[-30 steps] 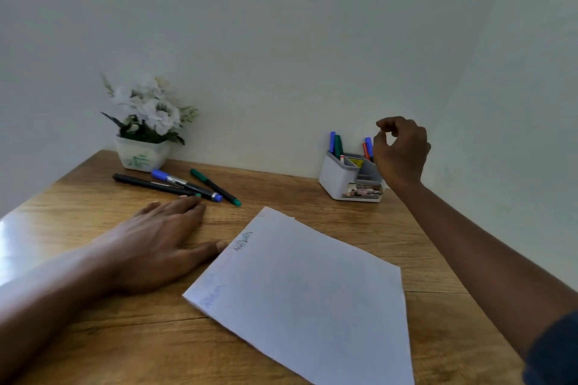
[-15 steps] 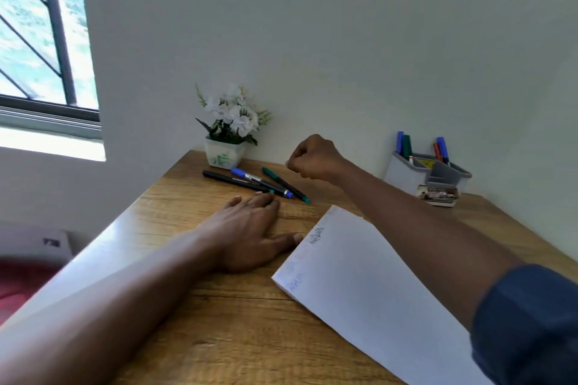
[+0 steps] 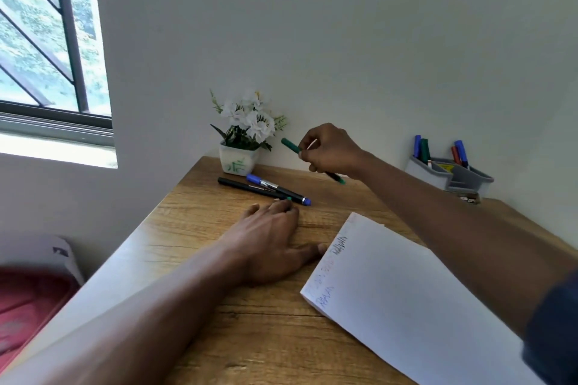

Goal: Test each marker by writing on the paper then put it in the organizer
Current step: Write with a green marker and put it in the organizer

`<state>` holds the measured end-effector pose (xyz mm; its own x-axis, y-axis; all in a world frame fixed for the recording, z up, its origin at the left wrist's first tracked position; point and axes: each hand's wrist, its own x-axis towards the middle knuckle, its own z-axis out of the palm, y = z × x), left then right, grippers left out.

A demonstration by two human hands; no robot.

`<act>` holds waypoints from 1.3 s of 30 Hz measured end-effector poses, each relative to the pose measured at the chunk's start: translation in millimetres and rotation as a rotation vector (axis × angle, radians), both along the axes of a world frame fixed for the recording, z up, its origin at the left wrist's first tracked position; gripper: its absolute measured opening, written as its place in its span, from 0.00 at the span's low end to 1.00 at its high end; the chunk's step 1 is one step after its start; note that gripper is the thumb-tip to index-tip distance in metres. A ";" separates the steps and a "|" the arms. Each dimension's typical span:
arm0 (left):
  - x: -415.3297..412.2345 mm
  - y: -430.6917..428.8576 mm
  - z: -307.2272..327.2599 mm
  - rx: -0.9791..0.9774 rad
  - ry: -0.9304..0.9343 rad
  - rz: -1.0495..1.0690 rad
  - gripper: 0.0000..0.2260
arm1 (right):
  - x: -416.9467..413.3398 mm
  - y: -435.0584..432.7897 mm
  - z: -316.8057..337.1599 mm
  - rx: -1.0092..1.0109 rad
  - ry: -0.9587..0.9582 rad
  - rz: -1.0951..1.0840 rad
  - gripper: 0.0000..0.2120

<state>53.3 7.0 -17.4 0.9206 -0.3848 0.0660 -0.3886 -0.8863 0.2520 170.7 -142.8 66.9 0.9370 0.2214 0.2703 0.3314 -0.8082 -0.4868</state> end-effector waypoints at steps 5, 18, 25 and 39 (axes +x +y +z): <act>-7.9 3.5 4.8 -0.338 -0.268 0.044 0.34 | -71.7 -43.0 0.8 -0.174 -0.223 0.149 0.06; -35.2 -15.7 11.3 -0.485 -0.633 -0.276 0.09 | -161.1 -91.0 -54.0 -0.194 -0.408 0.314 0.11; -30.3 -11.6 8.0 -0.568 -0.540 -0.306 0.08 | -164.3 -101.3 -52.4 -0.287 -0.483 0.268 0.15; -7.1 20.2 5.9 -0.252 -0.400 0.139 0.10 | -153.4 -105.9 -65.3 0.003 -0.253 0.251 0.26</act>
